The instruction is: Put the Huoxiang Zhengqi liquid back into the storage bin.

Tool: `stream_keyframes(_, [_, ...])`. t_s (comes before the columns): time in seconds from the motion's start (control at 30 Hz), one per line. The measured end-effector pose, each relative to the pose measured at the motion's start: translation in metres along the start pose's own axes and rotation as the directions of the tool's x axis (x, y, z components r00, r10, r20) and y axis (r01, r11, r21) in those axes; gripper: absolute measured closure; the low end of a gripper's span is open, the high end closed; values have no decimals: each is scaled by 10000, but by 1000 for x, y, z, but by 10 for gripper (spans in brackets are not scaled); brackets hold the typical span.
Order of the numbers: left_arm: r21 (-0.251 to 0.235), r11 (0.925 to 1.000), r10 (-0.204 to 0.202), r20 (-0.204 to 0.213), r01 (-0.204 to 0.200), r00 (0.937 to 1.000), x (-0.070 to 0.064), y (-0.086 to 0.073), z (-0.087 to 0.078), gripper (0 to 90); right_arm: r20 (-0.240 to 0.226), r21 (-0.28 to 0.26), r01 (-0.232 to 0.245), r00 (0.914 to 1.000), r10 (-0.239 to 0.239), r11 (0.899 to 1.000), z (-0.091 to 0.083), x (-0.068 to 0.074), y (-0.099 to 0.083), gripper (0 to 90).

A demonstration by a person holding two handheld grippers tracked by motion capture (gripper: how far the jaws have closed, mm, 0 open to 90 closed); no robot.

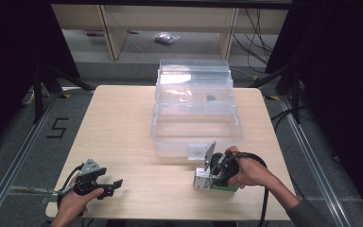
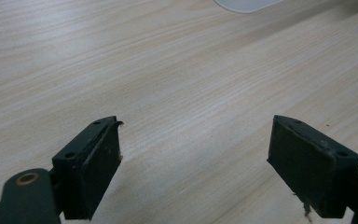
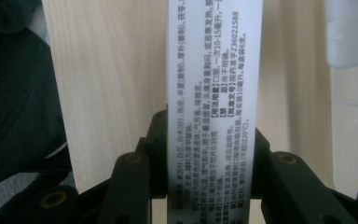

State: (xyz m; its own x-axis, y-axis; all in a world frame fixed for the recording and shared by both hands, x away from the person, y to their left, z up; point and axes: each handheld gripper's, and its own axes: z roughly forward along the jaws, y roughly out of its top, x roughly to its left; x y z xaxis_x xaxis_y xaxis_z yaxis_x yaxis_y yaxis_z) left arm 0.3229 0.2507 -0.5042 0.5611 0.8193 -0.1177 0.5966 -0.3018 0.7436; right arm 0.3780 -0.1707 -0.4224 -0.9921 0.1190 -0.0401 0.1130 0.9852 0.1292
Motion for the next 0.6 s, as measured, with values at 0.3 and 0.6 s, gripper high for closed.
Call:
stream_keyframes(0.3, [-50,10000,64,-1,-64,10000,1,0,0,161,98,-382,-275,9996,279,9989,-30,-8,-1,646])
stream_keyframes(0.6, [-95,10000,7,-34,-7,10000,1,-1,1,161,255,-599,-556,9980,572,9967,-57,-18,0,646])
